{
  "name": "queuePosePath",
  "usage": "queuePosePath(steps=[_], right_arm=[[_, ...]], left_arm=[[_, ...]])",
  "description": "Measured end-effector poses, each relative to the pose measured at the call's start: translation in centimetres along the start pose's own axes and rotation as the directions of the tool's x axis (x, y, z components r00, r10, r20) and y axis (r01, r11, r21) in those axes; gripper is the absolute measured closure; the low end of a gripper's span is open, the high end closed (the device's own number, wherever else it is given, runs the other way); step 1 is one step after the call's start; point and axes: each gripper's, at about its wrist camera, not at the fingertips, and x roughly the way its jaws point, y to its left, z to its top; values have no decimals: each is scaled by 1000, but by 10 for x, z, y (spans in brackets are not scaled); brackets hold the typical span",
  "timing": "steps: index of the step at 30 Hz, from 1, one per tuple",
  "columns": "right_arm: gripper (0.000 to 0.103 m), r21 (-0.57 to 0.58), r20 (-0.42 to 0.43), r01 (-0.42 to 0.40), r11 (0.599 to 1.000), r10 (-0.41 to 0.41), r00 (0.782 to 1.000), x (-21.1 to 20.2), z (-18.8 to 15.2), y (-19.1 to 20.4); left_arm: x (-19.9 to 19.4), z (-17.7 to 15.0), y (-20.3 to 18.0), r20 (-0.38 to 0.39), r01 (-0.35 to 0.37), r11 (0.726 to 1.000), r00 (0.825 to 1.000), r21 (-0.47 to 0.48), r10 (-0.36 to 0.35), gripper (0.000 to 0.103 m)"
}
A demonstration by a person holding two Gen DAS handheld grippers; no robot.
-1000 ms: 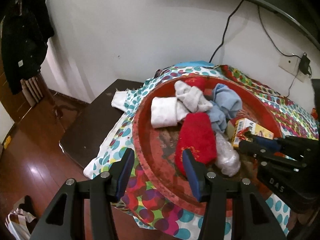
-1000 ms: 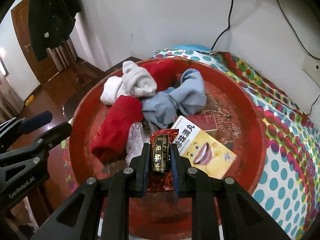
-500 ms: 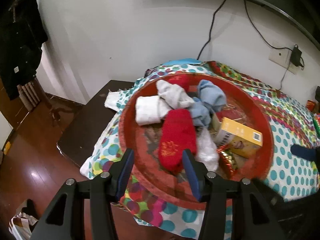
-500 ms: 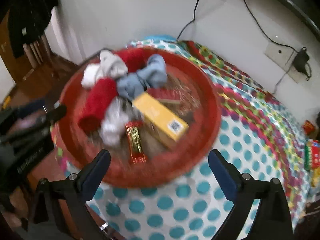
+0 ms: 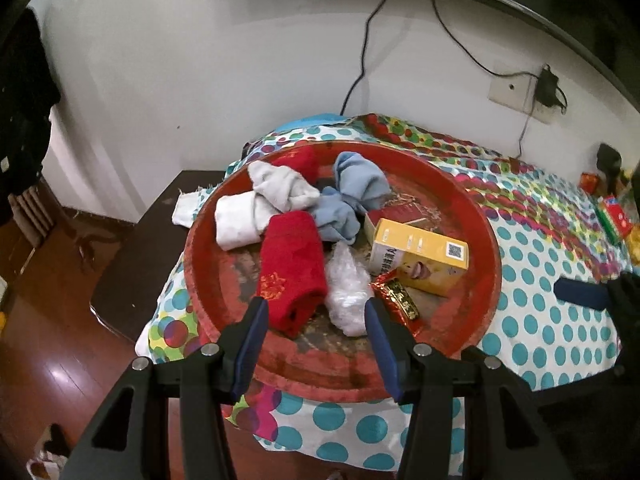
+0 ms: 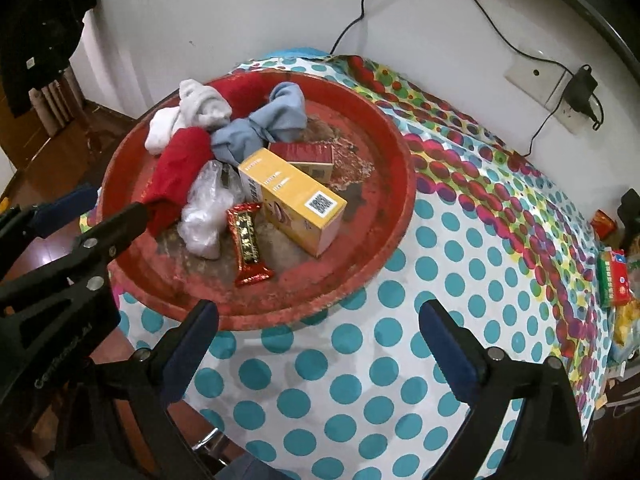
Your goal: Organize objects
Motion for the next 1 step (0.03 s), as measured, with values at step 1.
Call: queuePosePath(steps=[1], right_arm=[[4, -1, 2, -4, 1000, 4, 1000, 0, -1, -1]], left_arm=[[0, 0, -2, 3, -13, 1000, 1000, 4, 13, 52]])
